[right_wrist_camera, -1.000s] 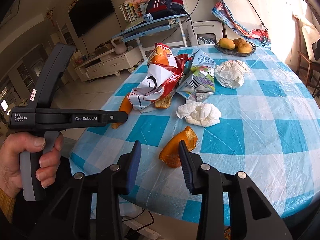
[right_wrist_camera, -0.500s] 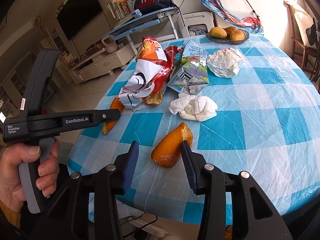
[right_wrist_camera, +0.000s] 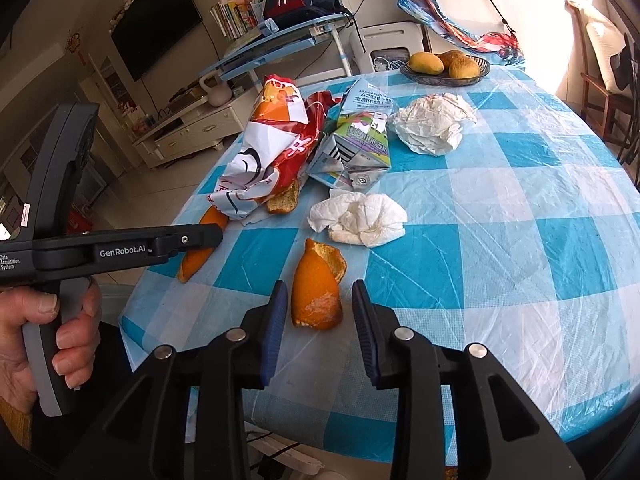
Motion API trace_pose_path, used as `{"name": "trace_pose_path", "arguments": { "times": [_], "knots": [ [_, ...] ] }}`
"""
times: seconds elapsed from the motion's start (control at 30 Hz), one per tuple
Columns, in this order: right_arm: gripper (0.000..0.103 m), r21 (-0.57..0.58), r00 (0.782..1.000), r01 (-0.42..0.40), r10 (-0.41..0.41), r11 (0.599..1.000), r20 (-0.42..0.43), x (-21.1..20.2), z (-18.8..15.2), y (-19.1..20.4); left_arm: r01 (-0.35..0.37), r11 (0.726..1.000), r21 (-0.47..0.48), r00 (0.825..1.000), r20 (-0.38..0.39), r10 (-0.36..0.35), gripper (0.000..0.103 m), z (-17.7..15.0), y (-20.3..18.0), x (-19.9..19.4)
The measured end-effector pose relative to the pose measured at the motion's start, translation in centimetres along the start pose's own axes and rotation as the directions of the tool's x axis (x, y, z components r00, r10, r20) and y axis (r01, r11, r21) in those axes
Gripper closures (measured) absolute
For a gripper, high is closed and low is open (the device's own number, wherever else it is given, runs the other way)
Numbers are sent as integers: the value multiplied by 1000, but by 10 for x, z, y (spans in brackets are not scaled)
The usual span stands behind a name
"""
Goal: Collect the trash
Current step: 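Grasp the long orange peel with the left tool while the right tool grasps another orange peel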
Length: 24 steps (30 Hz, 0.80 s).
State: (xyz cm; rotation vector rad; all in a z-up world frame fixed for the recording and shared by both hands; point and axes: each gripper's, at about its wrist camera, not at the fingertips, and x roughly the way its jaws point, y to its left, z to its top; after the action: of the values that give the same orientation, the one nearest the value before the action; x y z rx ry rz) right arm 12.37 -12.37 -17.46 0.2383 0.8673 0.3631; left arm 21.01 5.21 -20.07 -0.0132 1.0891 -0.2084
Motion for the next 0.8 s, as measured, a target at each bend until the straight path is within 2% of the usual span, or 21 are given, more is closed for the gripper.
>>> {"name": "trace_pose_path", "arguments": {
  "times": [0.17, 0.2, 0.23, 0.27, 0.3, 0.47, 0.8],
  "knots": [
    [68, -39, 1000, 10, -10, 999, 1, 1, 0, 5, -28, 1000, 12, 1000, 2, 28, 61, 1, 0, 2],
    [70, -46, 1000, 10, -10, 999, 0, 1, 0, 6, -27, 1000, 9, 1000, 2, 27, 64, 2, 1, 3],
    [77, -51, 1000, 7, -7, 999, -4, 2, 0, 6, -23, 1000, 6, 1000, 2, 23, 68, 2, 3, 3],
    [79, -54, 1000, 3, -3, 999, -5, 2, -1, 6, -17, 1000, 9, 1000, -1, 17, 82, 3, 3, 3],
    [79, -56, 1000, 0, -1, 998, -6, 2, 0, 6, -18, 1000, 16, 1000, 3, 18, 84, 3, 3, 2],
    [81, -54, 1000, -9, 9, 999, -4, 2, 0, 4, -8, 1000, 21, 999, 38, 7, 87, 5, 3, -4],
    [81, -53, 1000, -12, 12, 999, -1, 0, -1, 3, -18, 999, -51, 995, 96, 23, 87, 8, 18, -18]
  ]
}}
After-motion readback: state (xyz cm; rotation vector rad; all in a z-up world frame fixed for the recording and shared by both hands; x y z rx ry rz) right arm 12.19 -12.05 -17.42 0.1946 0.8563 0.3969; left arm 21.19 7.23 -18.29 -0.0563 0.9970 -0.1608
